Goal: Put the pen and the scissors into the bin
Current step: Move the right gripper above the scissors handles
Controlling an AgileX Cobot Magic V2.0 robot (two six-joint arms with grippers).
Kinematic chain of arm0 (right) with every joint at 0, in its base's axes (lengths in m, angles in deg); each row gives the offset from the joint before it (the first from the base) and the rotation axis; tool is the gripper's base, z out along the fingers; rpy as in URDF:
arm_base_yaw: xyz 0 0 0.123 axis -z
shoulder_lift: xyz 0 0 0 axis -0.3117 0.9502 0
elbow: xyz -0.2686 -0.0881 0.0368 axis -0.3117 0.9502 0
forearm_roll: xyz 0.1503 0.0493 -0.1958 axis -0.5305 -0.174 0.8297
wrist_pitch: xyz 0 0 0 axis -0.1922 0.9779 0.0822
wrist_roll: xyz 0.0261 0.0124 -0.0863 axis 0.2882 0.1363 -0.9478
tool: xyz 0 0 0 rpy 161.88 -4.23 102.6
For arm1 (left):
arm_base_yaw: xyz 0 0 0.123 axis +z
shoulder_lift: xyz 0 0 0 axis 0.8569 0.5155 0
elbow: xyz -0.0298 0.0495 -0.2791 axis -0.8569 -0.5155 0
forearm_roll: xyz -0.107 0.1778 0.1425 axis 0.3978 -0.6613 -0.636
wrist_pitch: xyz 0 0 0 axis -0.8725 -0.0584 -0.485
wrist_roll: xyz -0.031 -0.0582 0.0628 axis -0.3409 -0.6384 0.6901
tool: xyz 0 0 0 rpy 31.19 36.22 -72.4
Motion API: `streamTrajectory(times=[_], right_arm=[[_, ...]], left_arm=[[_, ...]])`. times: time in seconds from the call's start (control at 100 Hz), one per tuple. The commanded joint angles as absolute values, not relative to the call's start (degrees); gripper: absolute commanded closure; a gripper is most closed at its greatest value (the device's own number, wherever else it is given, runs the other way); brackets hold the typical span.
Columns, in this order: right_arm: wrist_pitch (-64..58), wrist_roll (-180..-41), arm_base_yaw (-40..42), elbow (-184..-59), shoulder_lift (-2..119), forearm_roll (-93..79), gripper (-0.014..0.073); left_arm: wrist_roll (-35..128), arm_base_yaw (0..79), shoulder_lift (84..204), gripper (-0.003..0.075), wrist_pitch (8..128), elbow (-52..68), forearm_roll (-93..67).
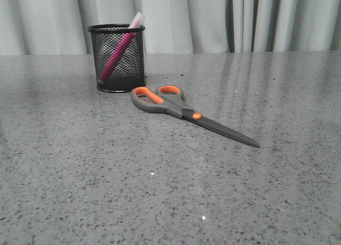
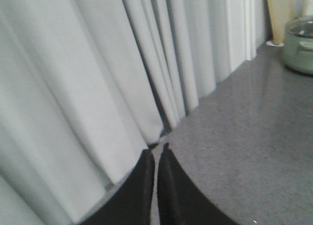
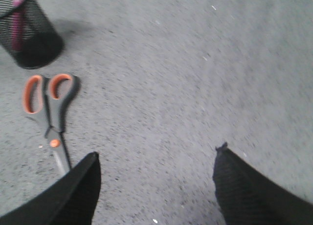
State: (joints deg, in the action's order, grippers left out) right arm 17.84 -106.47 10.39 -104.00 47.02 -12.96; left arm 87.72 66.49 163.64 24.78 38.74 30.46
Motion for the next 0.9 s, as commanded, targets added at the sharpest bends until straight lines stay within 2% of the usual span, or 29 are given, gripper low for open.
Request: streamTrajectory(times=[0.0, 0.18, 0.43, 0.54, 0.65, 0.76, 0.89], right_arm=[[14.8, -110.0, 7.9, -108.3, 47.8, -14.2, 0.015], [17.9, -114.6, 1.8, -114.6, 53.0, -14.2, 0.015], [23.4, -117.3, -4.9, -123.4, 63.5, -13.7, 0.015], [27.8, -112.4, -6.0, -128.4, 68.8, -12.7, 0.015], [37.1, -105.0, -7.5, -136.0, 75.4, -6.6, 0.015], [42.6, -103.5, -10.1, -142.3, 81.5, -4.5, 0.015], [42.7, -103.1, -12.4, -146.3, 87.2, -4.3, 0.015]], left_arm=[[87.0, 67.6, 157.6, 0.074, 30.8, 37.6, 34.1], [87.0, 68.0, 147.9, 0.074, 44.7, 25.8, 34.9], [88.6, 68.0, 132.3, 0.074, 61.0, 2.3, 38.6], [88.6, 68.0, 127.2, 0.0739, 62.9, -6.7, 41.0], [88.6, 68.0, 123.2, 0.0739, 64.0, -12.7, 42.2], [88.6, 68.0, 120.8, 0.0739, 64.3, -15.6, 42.4], [88.6, 68.0, 120.1, 0.0739, 64.3, -16.5, 42.4]])
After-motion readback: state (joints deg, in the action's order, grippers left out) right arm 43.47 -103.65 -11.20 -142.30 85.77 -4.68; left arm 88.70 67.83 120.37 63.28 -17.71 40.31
